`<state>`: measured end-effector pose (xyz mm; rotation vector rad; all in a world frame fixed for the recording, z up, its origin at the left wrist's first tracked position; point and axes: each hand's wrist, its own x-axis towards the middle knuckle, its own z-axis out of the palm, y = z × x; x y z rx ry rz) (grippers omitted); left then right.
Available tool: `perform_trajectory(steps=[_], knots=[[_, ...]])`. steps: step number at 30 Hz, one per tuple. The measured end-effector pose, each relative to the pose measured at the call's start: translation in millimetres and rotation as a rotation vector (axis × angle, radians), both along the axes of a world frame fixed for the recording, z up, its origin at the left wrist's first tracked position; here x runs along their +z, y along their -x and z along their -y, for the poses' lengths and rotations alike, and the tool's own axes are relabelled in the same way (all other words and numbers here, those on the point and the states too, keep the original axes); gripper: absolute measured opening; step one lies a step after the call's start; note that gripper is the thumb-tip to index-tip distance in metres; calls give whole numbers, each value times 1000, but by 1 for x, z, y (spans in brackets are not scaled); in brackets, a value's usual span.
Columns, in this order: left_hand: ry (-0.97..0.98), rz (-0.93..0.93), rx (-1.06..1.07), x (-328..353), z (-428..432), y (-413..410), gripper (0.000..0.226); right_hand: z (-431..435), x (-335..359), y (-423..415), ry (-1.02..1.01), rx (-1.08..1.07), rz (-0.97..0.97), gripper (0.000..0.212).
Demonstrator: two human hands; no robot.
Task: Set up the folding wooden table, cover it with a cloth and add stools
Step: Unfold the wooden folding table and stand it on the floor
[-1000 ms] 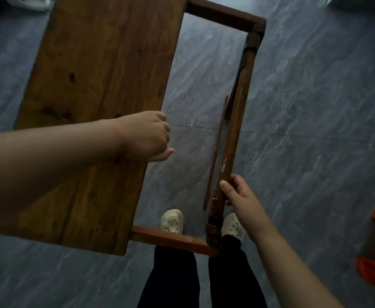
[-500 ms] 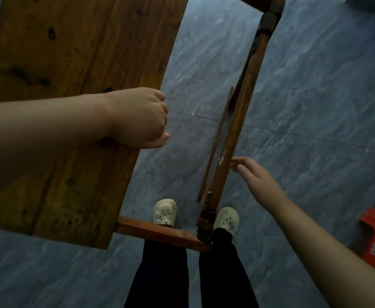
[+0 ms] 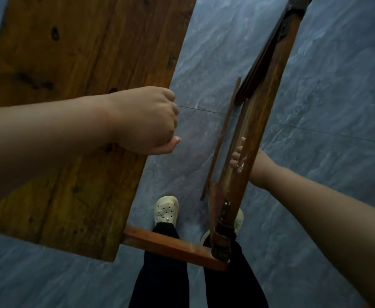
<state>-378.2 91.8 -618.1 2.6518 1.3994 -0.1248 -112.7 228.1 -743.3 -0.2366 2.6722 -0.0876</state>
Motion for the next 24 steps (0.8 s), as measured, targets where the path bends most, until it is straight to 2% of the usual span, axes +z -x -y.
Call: perform_trajectory(steps=[2,4,6,9,10,12,14,17,19,20,24], knots=[[-2,7,7,1,-2,-3,58,-2,3,2,32,8,-29,41],[0,20,8,3,-4,-6,57,-3,10,4,77,-9,61,34],[3,22,14,5,-5,-9,56,-3,16,4,26,-60,153,25],[17,-7,25,6,-3,-13,57,-14,6,-5,136,-231,75,28],[21,-15,32,7,-2,-13,58,-14,11,-2,107,-203,130,30],[23,-28,50,10,2,-14,58,-18,18,1,-56,41,214,33],[19,-22,73,12,6,-15,56,-20,14,-4,-178,159,370,30],[27,-16,98,14,13,-20,53,-19,10,-9,-198,178,413,30],[5,0,102,13,17,-24,52,-17,7,-18,-210,212,338,29],[2,6,101,12,17,-26,51,-16,7,-20,-157,191,329,28],[-1,-3,78,13,18,-30,52,-8,-2,-31,-179,204,345,27]])
